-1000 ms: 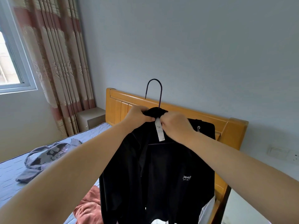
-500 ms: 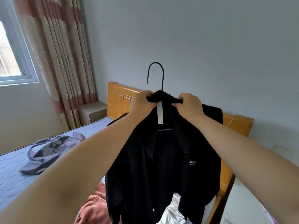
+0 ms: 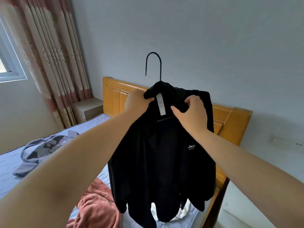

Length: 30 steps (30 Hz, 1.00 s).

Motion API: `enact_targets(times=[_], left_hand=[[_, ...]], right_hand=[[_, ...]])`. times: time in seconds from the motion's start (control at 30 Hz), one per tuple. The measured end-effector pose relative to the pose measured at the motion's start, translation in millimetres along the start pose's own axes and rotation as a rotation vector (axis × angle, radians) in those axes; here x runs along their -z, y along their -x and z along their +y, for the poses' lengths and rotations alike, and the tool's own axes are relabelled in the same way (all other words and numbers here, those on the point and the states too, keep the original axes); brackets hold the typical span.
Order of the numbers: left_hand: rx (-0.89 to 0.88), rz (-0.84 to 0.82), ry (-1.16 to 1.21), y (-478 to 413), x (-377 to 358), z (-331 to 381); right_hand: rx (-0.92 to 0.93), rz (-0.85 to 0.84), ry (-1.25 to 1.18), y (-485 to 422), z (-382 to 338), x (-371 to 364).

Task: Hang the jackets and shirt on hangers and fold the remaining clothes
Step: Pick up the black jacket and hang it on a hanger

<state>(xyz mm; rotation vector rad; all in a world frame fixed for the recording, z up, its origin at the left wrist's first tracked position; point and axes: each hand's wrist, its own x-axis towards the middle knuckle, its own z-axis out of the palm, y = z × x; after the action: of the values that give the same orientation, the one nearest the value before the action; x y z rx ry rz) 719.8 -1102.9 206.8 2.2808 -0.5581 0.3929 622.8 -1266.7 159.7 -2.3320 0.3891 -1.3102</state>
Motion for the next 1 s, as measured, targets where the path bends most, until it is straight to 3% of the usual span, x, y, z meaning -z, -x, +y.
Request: enact_targets(times=[0.1, 0.27, 0.37, 0.5, 0.53, 0.63, 0.67, 0.83, 1.0], left_hand=[[0.010, 0.020, 0.046, 0, -8, 1], [0.031, 0.043, 0.028, -1, -11, 3], [0.073, 0.069, -0.003, 0, -14, 0], [0.113, 0.080, -0.018, 3, -20, 1], [0.121, 0.082, -0.005, 4, -21, 2], [0.117, 0.087, 0.057, 2, -21, 3], [0.103, 0.071, 0.060, 1, -20, 3], [0.029, -0.009, 0.016, -2, -19, 8], [0.020, -0.013, 0.037, -4, -16, 12]], right_hand=[[-0.233, -0.289, 0.129, 14, 20, -16], [-0.287, -0.544, 0.159, -19, 35, -8], [-0.264, -0.484, 0.130, -40, 19, 8], [-0.138, -0.042, -0.030, -56, -20, 32], [-0.089, -0.063, 0.011, -53, -24, 33], [-0.057, -0.662, 0.271, -21, -7, 13], [-0.085, -0.771, 0.272, -11, 1, 11], [-0.111, -0.653, 0.044, 29, 9, 3], [-0.182, -0.921, -0.152, 68, -5, -26]])
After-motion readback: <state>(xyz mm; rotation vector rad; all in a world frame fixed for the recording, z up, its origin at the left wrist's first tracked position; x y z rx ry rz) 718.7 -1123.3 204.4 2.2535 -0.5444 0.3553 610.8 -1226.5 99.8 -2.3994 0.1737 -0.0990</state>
